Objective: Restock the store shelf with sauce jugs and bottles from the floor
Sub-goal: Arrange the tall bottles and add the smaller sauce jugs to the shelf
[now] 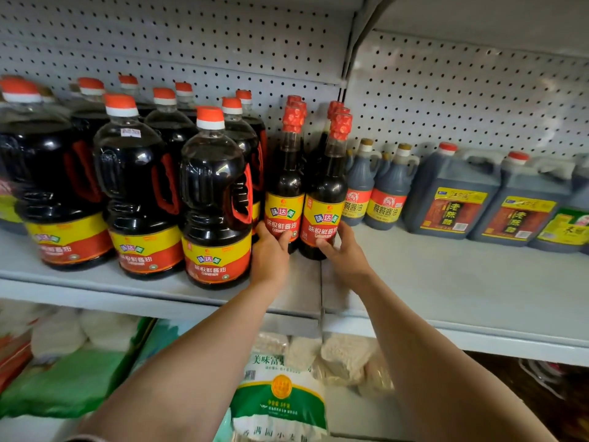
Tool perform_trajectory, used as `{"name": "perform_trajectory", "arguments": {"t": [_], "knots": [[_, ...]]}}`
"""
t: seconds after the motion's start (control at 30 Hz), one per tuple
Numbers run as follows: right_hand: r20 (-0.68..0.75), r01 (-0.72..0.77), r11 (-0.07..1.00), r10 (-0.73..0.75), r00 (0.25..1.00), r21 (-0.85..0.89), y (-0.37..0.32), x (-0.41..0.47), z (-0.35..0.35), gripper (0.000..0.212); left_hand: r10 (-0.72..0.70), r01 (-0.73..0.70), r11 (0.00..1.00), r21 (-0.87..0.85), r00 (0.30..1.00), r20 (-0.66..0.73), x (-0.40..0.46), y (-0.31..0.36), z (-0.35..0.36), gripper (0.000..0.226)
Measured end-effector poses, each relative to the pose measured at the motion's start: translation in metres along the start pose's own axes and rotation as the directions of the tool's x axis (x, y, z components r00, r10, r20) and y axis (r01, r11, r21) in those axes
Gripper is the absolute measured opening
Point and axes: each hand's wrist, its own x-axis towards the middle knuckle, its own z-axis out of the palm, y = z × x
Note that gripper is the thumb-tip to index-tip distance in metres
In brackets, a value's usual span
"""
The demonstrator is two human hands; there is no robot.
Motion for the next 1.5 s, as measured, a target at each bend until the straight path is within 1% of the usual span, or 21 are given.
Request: {"name": "perform_trajectory", "arguments": {"t": [0.07,0.1,0.17,0.23,0.33,0.4,0.47,0.53,0.63,0.73,0.87,0.97,1.03,1.13,1.2,1.37,1.5], "knots": [[-0.053,-0.065,0.997,0.062,0.997,-0.043,-0.006,-0.012,-0.008,0.086,-0.055,0.055,0.997,-0.058,0.999,0.002,-0.009,0.009,-0.002,0.065],[-0.089,-0.073,0.996,0.068,0.994,-0.059,-0.007,-0.018,-0.014,0.089,-0.089,0.088,0.990,-0.108,0.996,-0.008,-0.016,0.016,-0.003,0.072],[-0.174,-0.074,0.988,0.050,0.984,-0.135,-0.006,-0.033,-0.031,0.086,-0.106,0.098,0.966,-0.239,0.994,-0.019,-0.037,0.030,0.001,0.080],[-0.266,-0.115,0.965,0.049,0.963,-0.237,-0.005,-0.050,-0.050,0.081,-0.032,0.037,0.937,-0.347,0.999,0.020,-0.061,0.044,0.010,0.080],[-0.399,-0.189,0.916,0.035,0.916,-0.353,-0.007,-0.078,-0.079,0.073,0.134,-0.062,0.924,-0.376,0.976,0.169,-0.097,0.059,0.024,0.075],[-0.467,-0.246,0.880,0.031,0.884,-0.407,-0.007,-0.102,-0.092,0.069,0.224,-0.115,0.932,-0.342,0.928,0.297,-0.118,0.066,0.023,0.068],[-0.510,-0.301,0.841,0.034,0.859,-0.450,-0.004,-0.131,-0.099,0.067,0.296,-0.146,0.920,-0.363,0.867,0.402,-0.136,0.064,0.021,0.062],[-0.543,-0.363,0.789,0.046,0.839,-0.495,0.001,-0.163,-0.099,0.066,0.356,-0.173,0.905,-0.389,0.809,0.467,-0.152,0.050,0.020,0.060],[-0.593,-0.471,0.708,0.091,0.800,-0.527,0.016,-0.214,-0.087,0.064,0.405,-0.245,0.907,-0.342,0.725,0.557,-0.178,0.014,0.021,0.057],[-0.599,-0.539,0.656,0.161,0.784,-0.529,0.046,-0.265,-0.064,0.060,0.375,-0.281,0.927,-0.248,0.658,0.653,-0.206,-0.033,0.023,0.061],[-0.614,-0.640,0.606,0.294,0.732,-0.473,0.091,-0.332,-0.030,0.062,0.339,-0.352,0.924,-0.152,0.562,0.755,-0.241,-0.097,0.023,0.070],[-0.641,-0.703,0.598,0.374,0.670,-0.385,0.122,-0.377,-0.010,0.058,0.259,-0.347,0.934,-0.089,0.483,0.836,-0.266,-0.132,0.019,0.071],[-0.654,-0.735,0.590,0.416,0.632,-0.334,0.142,-0.404,0.002,0.058,0.207,-0.338,0.940,-0.051,0.443,0.872,-0.281,-0.151,0.020,0.071],[-0.649,-0.813,0.539,0.542,0.534,-0.219,0.172,-0.438,0.018,0.058,0.114,-0.325,0.945,0.021,0.391,0.913,-0.300,-0.178,0.027,0.069],[-0.621,-0.837,0.517,0.601,0.503,-0.178,0.197,-0.458,0.027,0.057,0.040,-0.291,0.953,0.080,0.384,0.922,-0.310,-0.199,0.033,0.068],[-0.548,-0.878,0.473,0.715,0.433,-0.077,0.276,-0.499,0.061,0.052,-0.144,-0.204,0.948,0.243,0.404,0.903,-0.330,-0.274,0.051,0.063],[-0.477,-0.898,0.437,0.780,0.404,-0.046,0.344,-0.510,0.099,0.050,-0.261,-0.134,0.931,0.339,0.405,0.876,-0.348,-0.349,0.072,0.061]]}}
